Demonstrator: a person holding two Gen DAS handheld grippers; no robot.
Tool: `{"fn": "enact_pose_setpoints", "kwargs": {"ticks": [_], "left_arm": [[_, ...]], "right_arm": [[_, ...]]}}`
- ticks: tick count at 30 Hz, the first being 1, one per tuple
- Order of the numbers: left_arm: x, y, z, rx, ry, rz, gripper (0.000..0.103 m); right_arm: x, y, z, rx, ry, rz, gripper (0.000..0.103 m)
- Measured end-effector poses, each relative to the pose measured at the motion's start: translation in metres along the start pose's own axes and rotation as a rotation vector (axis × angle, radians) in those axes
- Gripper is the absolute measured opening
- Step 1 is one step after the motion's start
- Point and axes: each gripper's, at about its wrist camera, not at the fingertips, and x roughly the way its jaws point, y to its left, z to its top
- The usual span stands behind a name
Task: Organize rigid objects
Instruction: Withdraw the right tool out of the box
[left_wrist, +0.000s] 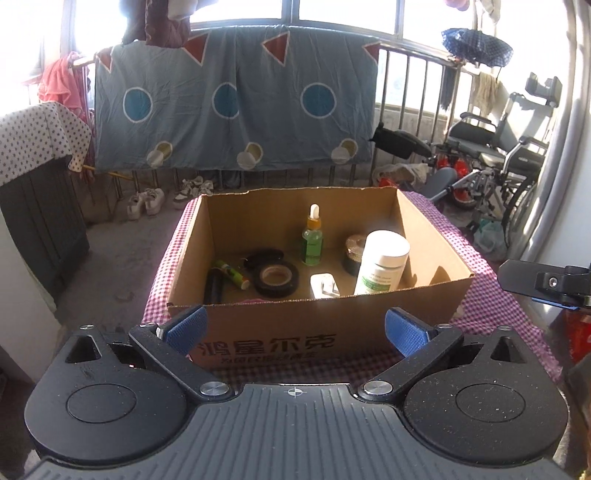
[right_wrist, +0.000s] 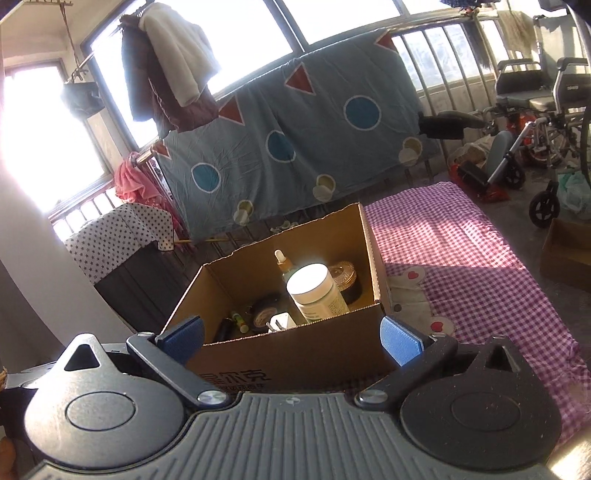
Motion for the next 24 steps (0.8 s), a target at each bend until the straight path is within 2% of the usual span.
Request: {"fn": "enact_pose_setpoints", "kwargs": {"ticks": [6, 8, 11, 24], "left_arm": [[0.009, 0.003, -0.007, 0.016, 0.048, 0.002, 0.103], [0.009, 0.006, -0.011, 0.021, 0.047, -0.005, 0.103], [0.009, 0.007, -0.014, 0.003, 0.032, 0.030, 0.103], [0.025, 0.018, 0.003, -0.026, 0.076, 0.131, 0.102]], "right_arm": [[0.006, 0.012, -0.003, -0.087, 0.010, -0.079, 0.103], [0.011, 0.019, -0.004, -0.129, 0.015, -0.113, 0.103], [0.024, 0.029, -0.005, -0.181, 0.032, -0.155, 0.103], [0.072, 0.054, -0.005, -0.240, 0.137, -0.210, 0.103]]}}
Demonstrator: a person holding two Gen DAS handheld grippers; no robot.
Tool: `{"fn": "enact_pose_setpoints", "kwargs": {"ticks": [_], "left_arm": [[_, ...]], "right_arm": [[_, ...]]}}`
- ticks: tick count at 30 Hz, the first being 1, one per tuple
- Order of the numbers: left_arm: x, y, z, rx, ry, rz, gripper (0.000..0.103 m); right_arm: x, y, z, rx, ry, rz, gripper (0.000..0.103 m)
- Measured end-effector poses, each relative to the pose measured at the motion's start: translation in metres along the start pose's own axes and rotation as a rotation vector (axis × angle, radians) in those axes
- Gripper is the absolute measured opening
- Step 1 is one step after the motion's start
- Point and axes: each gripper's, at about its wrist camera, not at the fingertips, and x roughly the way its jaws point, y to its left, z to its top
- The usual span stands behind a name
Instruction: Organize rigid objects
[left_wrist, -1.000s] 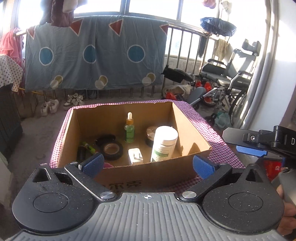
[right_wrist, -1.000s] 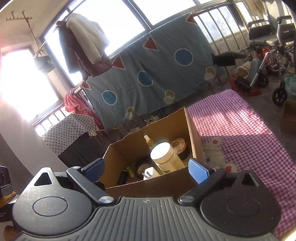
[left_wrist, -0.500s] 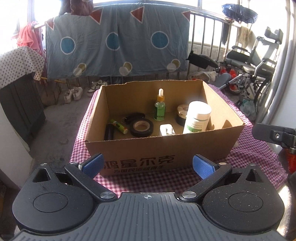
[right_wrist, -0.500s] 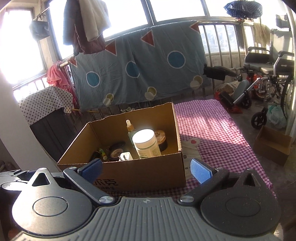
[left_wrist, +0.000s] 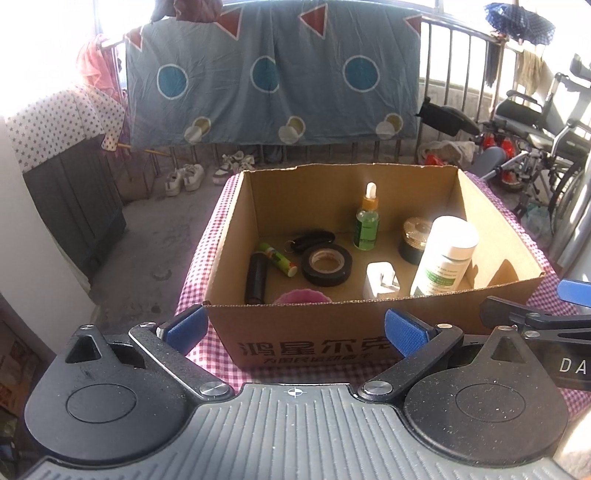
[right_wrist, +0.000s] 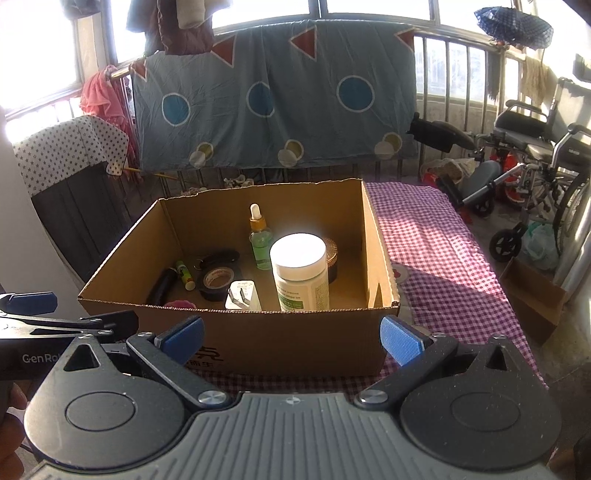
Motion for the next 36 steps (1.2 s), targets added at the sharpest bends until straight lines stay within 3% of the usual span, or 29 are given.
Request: {"fn": "enact_pose_setpoints", "kwargs": {"ticks": [18, 36], "left_arm": [[0.012, 0.014, 0.004, -0.023, 0.055, 0.036, 0.102], [0.012, 0.015, 0.003, -0.009, 0.051, 0.052, 0.102]], "right_arm": [[0.015, 0.011, 0.005, -0.021, 0.041, -0.030, 0.103], [0.017, 0.010, 0.004, -0.025, 0.052, -0.034, 0.103]]}}
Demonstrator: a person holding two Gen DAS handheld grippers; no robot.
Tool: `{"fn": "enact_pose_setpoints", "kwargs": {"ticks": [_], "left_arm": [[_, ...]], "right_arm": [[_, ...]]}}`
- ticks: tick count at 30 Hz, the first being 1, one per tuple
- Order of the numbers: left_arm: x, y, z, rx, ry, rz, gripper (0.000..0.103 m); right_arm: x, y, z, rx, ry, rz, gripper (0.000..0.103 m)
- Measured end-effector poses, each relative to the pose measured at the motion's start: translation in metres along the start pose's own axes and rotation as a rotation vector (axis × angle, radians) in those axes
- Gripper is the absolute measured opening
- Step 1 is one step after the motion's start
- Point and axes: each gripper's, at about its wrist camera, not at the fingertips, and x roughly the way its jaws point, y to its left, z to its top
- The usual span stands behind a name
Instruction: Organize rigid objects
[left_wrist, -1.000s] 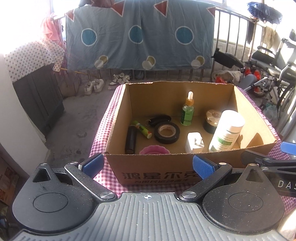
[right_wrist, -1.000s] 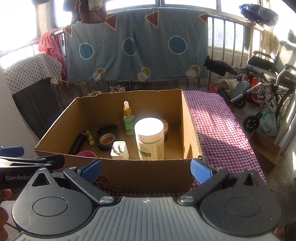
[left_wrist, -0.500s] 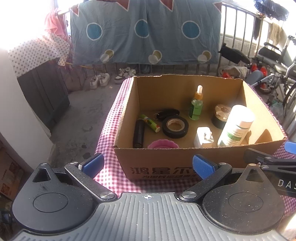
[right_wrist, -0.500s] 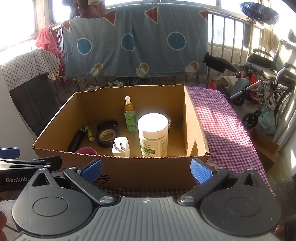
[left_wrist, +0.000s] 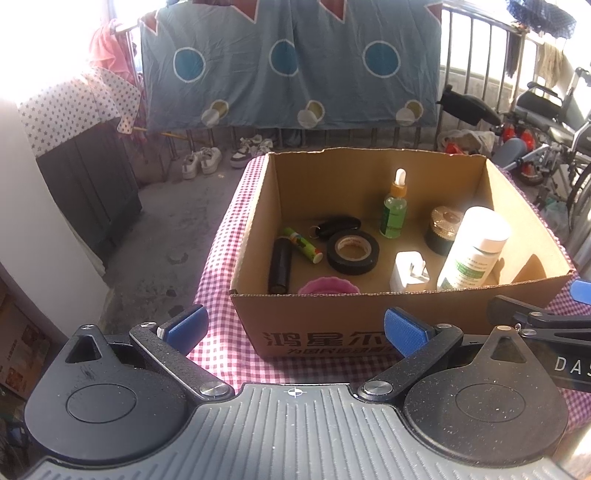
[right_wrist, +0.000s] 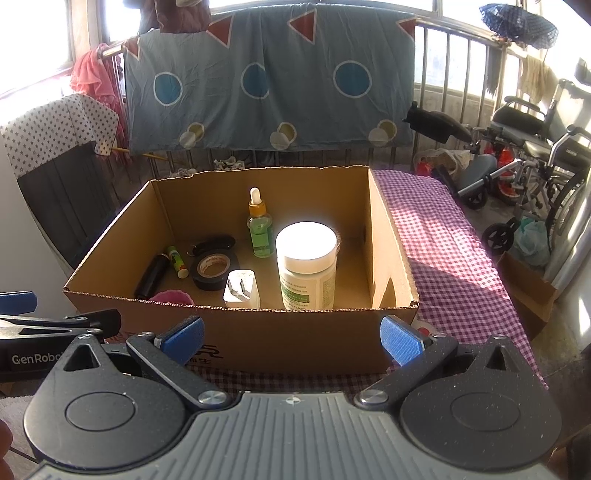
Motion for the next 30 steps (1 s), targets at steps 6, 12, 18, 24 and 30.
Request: {"fn": "enact_pose_setpoints", "kwargs": {"ticks": [6, 12, 18, 24, 30], "left_arm": [[-0.0006, -0.0011, -0.0002, 0.001, -0.001, 0.001, 0.102], [-0.0018, -0.0020, 0.0004, -0.002, 0.002, -0.002, 0.102], [-0.0021, -0.0025, -0.0001, -0.004, 0.005, -0.006, 0.102], [-0.0022, -0.0021, -0.0008, -0.011, 0.010, -0.013, 0.102], [-0.0022, -0.0022, -0.0010, -0.012, 0.011, -0.013, 0.102]], "right_arm": [[-0.0010, 0.0000, 0.0002, 0.000, -0.001, 0.000, 0.103], [-0.0014, -0.0003, 0.0000, 0.000, -0.002, 0.000, 0.103], [-0.0028, -0.0003, -0.0004, 0.003, -0.001, 0.000, 0.103], [-0.0052, -0.0001, -0.0007, 0.002, -0.001, -0.003, 0.103], [-0.0050, -0.0001, -0.0008, 0.002, 0.000, -0.002, 0.103]]}}
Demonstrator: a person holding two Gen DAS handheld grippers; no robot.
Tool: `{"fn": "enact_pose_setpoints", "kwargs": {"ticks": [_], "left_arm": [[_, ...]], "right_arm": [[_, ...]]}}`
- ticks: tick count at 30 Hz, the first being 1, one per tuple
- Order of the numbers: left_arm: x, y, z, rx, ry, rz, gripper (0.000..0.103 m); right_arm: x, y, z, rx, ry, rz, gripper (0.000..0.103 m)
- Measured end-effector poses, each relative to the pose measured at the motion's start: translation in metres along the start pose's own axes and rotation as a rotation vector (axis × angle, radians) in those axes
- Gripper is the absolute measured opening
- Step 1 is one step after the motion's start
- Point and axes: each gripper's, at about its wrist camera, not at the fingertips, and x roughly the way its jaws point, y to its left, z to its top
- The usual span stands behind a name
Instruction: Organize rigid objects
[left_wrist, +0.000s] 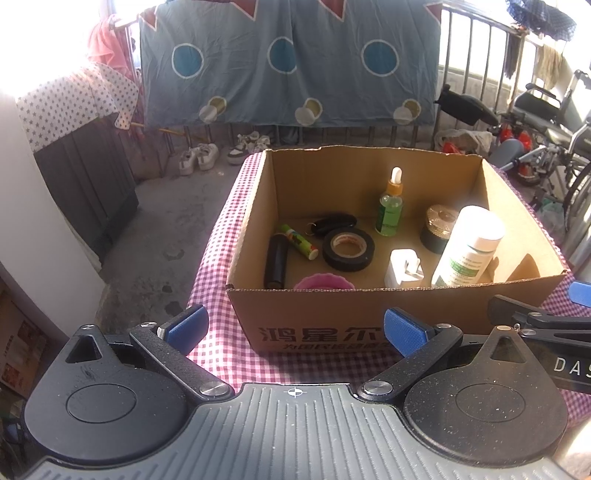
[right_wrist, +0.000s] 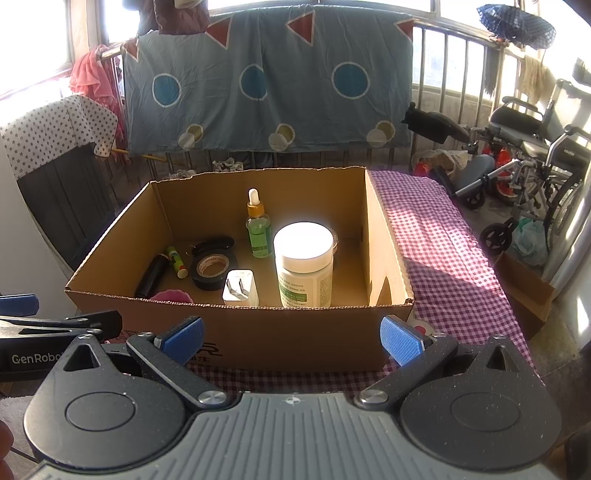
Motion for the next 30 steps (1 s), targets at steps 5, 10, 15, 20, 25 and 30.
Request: {"fn": "enact_pose_setpoints", "kwargs": {"ticks": [5, 10, 15, 20, 25, 30], "left_arm": [[-0.0003, 0.0005, 0.0001, -0.001, 0.002, -0.001, 0.102], [-0.0002, 0.0008, 0.0003, -0.001, 0.001, -0.001, 0.102], [-0.0005, 0.0006, 0.0003, -0.002, 0.001, 0.000, 0.102], [-0.0007, 0.0004, 0.0004, -0.003, 0.001, -0.002, 0.102], [-0.0016, -0.0001, 0.0006, -0.005, -0.001, -0.002, 0.102], [-0.0022, -0.0004, 0.0009, -0.006, 0.000, -0.001, 0.102]], "right_arm": [[0.0002, 0.0002, 0.0000, -0.001, 0.000, 0.000, 0.103], [-0.0002, 0.0004, 0.0000, -0.003, -0.001, -0.001, 0.103], [-0.0005, 0.0005, 0.0002, -0.003, 0.000, -0.002, 0.103], [-0.0010, -0.0006, 0.0020, -0.006, -0.003, -0.004, 0.103], [-0.0015, -0.0008, 0.0026, -0.008, -0.004, -0.004, 0.103], [-0.0017, -0.0009, 0.0029, -0.008, -0.004, -0.004, 0.103]]}}
